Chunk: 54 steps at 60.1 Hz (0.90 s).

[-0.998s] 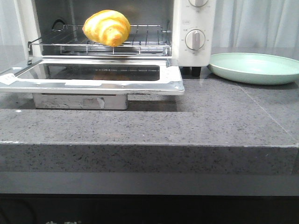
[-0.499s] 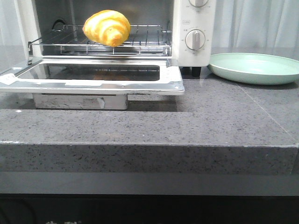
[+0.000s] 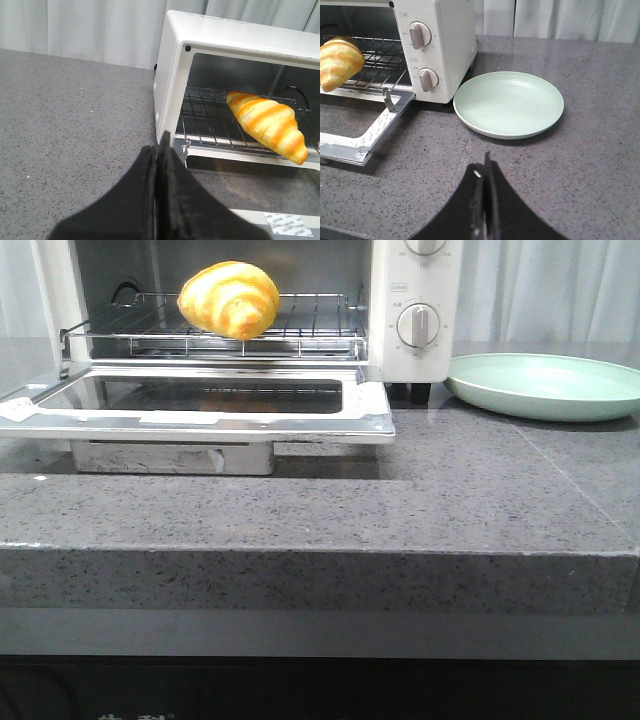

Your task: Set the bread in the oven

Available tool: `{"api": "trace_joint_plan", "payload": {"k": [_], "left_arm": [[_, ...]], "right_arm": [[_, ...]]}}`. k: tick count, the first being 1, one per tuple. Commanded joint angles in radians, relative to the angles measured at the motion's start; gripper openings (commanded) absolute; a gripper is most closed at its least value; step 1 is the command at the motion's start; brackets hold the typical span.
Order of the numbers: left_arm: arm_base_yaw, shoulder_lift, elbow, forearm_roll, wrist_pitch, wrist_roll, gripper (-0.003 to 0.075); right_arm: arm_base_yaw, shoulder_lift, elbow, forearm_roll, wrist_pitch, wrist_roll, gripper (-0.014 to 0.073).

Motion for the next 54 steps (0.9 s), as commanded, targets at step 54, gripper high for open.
{"api": "trace_joint_plan", "payload": {"k": [54], "left_arm": [[0.087, -0.338, 0.255, 0.018, -0.083, -0.006, -0.0020]], "right_arm": [[-0.004, 0.005, -0.027, 0.003, -0.083, -0.007, -0.0060]]}}
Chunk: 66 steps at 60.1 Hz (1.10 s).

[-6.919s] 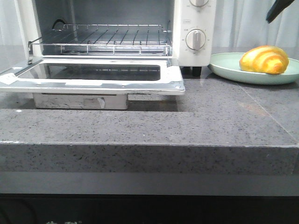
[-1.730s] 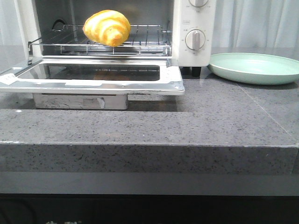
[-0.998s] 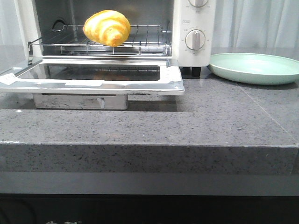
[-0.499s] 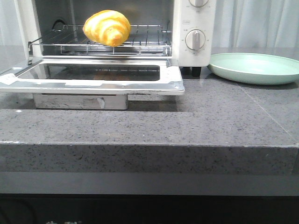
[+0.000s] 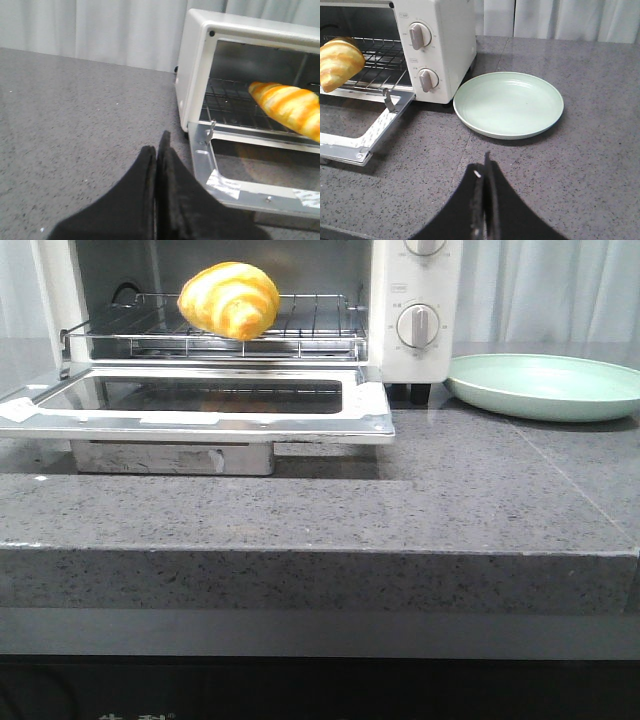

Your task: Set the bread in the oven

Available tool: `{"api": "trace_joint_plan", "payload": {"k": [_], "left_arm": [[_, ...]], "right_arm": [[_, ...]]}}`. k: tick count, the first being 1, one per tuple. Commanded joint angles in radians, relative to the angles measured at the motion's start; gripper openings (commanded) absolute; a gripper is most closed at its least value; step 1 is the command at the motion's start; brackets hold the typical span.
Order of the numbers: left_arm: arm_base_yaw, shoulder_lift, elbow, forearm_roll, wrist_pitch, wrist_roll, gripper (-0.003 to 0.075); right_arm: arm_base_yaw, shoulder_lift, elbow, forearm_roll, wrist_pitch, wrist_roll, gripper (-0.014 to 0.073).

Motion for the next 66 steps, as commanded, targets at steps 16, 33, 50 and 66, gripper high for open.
{"api": "trace_joint_plan", "payload": {"k": [16, 33, 50, 66], "left_arm": [[0.012, -0.248, 0.210, 0.000, -0.083, -0.006, -0.0020], [0.012, -0.252, 0.308, 0.000, -0.062, -0.006, -0.0020], [0.012, -0.252, 0.310, 0.000, -0.076, -0.006, -0.0020], [0.012, -0.252, 0.310, 0.000, -0.076, -0.006, -0.0020]], "right_arm": [[-0.004, 0.005, -0.027, 0.003, -0.083, -0.007, -0.0060], [-0.004, 0.007, -0.027, 0.003, -0.083, -0.007, -0.0060], [-0.004, 0.007, -0.027, 0.003, -0.083, -0.007, -0.0060], [-0.004, 0.007, -0.027, 0.003, -0.083, -0.007, -0.0060]]}}
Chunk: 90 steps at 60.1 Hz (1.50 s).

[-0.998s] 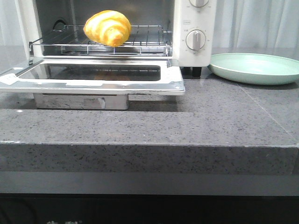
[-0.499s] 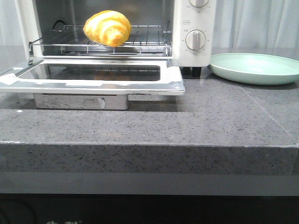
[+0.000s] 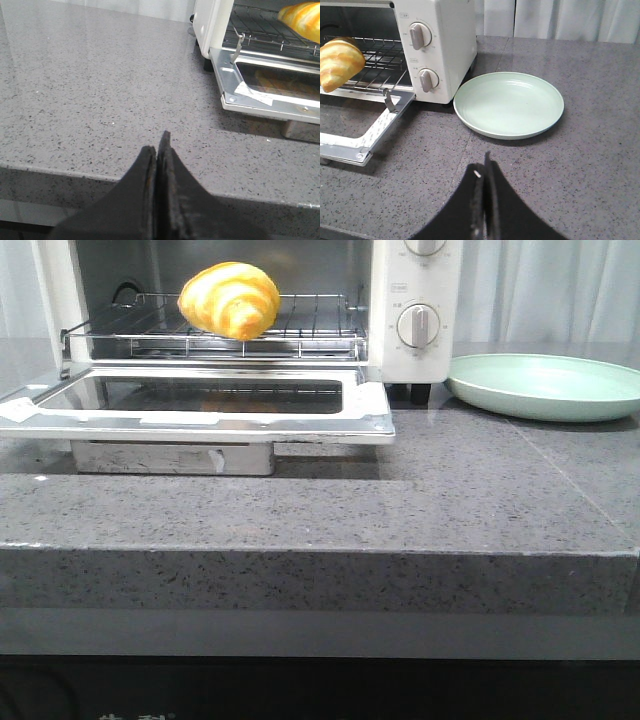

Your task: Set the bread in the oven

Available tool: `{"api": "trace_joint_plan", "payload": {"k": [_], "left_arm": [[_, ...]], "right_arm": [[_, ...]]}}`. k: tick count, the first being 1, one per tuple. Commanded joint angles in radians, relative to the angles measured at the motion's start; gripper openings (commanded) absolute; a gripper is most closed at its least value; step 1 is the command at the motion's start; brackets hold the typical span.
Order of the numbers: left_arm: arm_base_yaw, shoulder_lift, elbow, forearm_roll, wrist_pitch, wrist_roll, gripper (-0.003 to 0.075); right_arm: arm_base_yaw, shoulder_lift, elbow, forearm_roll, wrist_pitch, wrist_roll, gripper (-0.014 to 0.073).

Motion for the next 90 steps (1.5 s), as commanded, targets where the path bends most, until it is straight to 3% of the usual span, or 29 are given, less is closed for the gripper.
{"api": "trace_joint_plan", "payload": {"k": [1, 36, 53, 68, 75, 90], "left_arm": [[0.000, -0.019, 0.007, 0.000, -0.084, -0.006, -0.0020], [0.000, -0.019, 0.007, 0.000, -0.084, -0.006, -0.0020], [0.000, -0.019, 0.007, 0.000, -0.084, -0.006, -0.0020], [0.000, -0.019, 0.007, 0.000, -0.084, -0.006, -0.0020], [0.000, -0.017, 0.007, 0.000, -0.084, -0.006, -0.0020], [0.000, -0.017, 0.007, 0.000, -0.084, -0.006, -0.0020]], "right_arm": [[-0.004, 0.008, -0.027, 0.003, -0.083, -0.007, -0.0060], [-0.029, -0.029, 0.009, -0.018, -0.138, -0.008, -0.0060], [-0.193, -0.268, 0.316, -0.020, -0.300, -0.036, -0.0060], [-0.209, -0.364, 0.544, -0.009, -0.407, -0.036, -0.0060], [-0.209, -0.364, 0.604, 0.003, -0.495, -0.036, -0.0060], [-0.209, -0.364, 0.601, 0.004, -0.486, -0.036, -0.0060]]}}
